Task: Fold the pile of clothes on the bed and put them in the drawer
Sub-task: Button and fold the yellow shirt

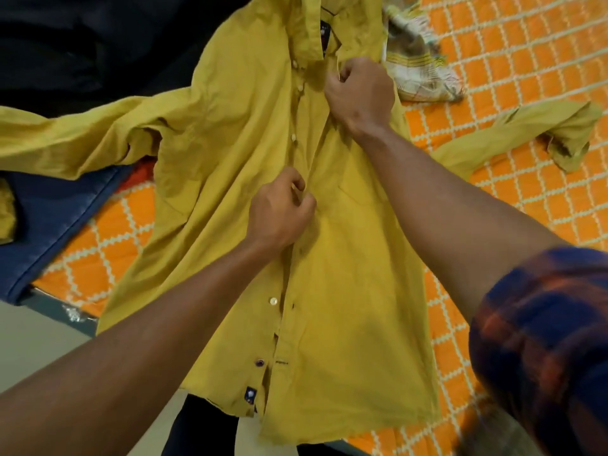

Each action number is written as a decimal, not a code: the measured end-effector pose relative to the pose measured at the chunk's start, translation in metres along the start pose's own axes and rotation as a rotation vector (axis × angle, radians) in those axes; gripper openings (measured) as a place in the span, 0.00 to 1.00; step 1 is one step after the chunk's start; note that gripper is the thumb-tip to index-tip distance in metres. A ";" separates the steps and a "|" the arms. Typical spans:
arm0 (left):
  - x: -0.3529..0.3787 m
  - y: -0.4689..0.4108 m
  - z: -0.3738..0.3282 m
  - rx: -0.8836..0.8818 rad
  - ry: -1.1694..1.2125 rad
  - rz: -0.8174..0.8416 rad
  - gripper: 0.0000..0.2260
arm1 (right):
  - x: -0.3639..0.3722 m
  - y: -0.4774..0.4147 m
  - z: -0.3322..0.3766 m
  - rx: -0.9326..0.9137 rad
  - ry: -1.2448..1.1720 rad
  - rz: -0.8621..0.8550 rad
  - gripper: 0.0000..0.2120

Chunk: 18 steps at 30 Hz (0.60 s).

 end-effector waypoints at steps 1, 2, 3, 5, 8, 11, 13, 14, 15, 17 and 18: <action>-0.010 -0.004 -0.003 0.049 -0.028 -0.044 0.06 | -0.002 0.001 0.003 -0.010 -0.024 -0.021 0.12; -0.021 -0.010 -0.007 0.098 -0.062 -0.089 0.07 | 0.001 0.005 0.005 -0.024 -0.027 -0.009 0.11; -0.029 -0.020 -0.011 0.141 -0.093 -0.125 0.08 | 0.007 0.010 0.004 -0.034 -0.032 0.030 0.11; -0.043 -0.049 -0.021 0.207 -0.152 -0.161 0.10 | 0.022 0.018 -0.006 -0.025 -0.074 0.109 0.10; -0.053 -0.108 -0.038 0.239 -0.310 -0.130 0.18 | 0.033 0.019 -0.027 0.074 -0.213 0.102 0.08; -0.053 -0.160 -0.067 0.344 -0.508 -0.073 0.26 | 0.028 0.011 -0.027 0.072 -0.250 0.068 0.12; -0.045 -0.184 -0.087 0.468 -0.680 -0.011 0.30 | 0.025 0.005 -0.015 -0.021 -0.185 0.069 0.15; -0.042 -0.195 -0.095 0.506 -0.762 0.021 0.31 | 0.024 0.001 -0.010 -0.060 -0.143 0.073 0.15; -0.041 -0.207 -0.101 0.517 -0.831 0.040 0.31 | 0.024 -0.004 -0.007 -0.087 -0.106 0.073 0.14; -0.039 -0.230 -0.109 0.497 -1.005 0.089 0.26 | 0.024 -0.012 -0.004 -0.100 -0.033 0.088 0.11; -0.038 -0.238 -0.112 0.495 -1.091 0.122 0.21 | 0.025 -0.017 -0.005 -0.087 -0.011 0.097 0.08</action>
Point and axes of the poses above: each hand's wrist, its own y-axis away from the middle knuckle, its own x-axis out of the palm, z = x × y, the point moved 9 cm from there along -y, towards the middle knuckle, and after that the axes turned 7 degrees about -y, right-handed, at the moved point
